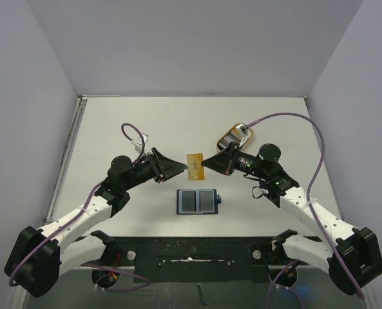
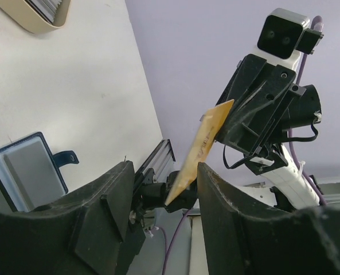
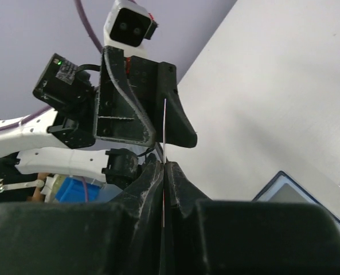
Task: Put the credit cards into the card holder
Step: Pick up the credit card from the storage box.
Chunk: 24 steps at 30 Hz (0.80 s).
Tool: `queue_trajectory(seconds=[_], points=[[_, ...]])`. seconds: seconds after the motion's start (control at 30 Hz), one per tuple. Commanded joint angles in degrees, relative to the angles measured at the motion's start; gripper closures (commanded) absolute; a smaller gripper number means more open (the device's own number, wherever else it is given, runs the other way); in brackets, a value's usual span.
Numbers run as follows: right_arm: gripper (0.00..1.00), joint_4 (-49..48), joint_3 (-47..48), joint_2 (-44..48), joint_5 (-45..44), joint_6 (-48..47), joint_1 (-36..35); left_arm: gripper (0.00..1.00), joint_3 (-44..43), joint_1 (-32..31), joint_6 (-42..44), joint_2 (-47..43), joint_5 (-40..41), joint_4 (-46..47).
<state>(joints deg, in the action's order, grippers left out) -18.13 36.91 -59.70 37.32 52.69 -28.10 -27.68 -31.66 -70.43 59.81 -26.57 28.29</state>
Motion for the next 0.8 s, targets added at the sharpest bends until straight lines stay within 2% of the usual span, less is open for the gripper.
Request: queue_trajectory(seconds=[0.0, 0.1, 0.23, 0.33, 0.43, 0.53, 0.6, 0.77], points=[[1.00, -11.35, -0.65, -1.17, 4.17, 5.22, -0.89, 0.55, -1.00, 0.39, -1.16, 0.59, -1.94, 6.41], [1.00, -11.46, -0.65, -1.84, 3.89, 5.32, -1.37, 0.61, -0.76, 0.37, -2.19, 0.97, -2.64, 8.25], [1.00, -11.02, -0.78, -3.07, 3.77, 5.28, -1.76, 0.80, -0.45, 0.37, -3.25, 1.08, -2.95, 10.40], [0.99, -10.00, -1.16, -4.32, 3.68, 4.30, -1.80, 0.99, 0.02, 0.38, -2.85, 1.10, -2.76, 10.73], [0.93, -7.20, -1.23, -5.48, 3.12, 2.71, -1.82, 1.00, 0.66, 0.46, -2.24, 1.42, -1.99, 9.62], [0.75, -3.25, -0.93, -5.67, 1.59, 1.23, -1.83, 1.00, 1.24, 0.55, -0.91, 1.88, -1.69, 8.15], [0.68, 0.50, -0.59, -5.16, 0.01, -0.26, -1.73, 1.00, 1.31, 0.61, 0.49, 1.98, -0.89, 5.38], [0.50, 15.65, 1.42, -3.30, -8.40, -6.36, -1.77, 1.00, 1.38, 0.63, 5.20, 1.65, 2.60, -3.07]])
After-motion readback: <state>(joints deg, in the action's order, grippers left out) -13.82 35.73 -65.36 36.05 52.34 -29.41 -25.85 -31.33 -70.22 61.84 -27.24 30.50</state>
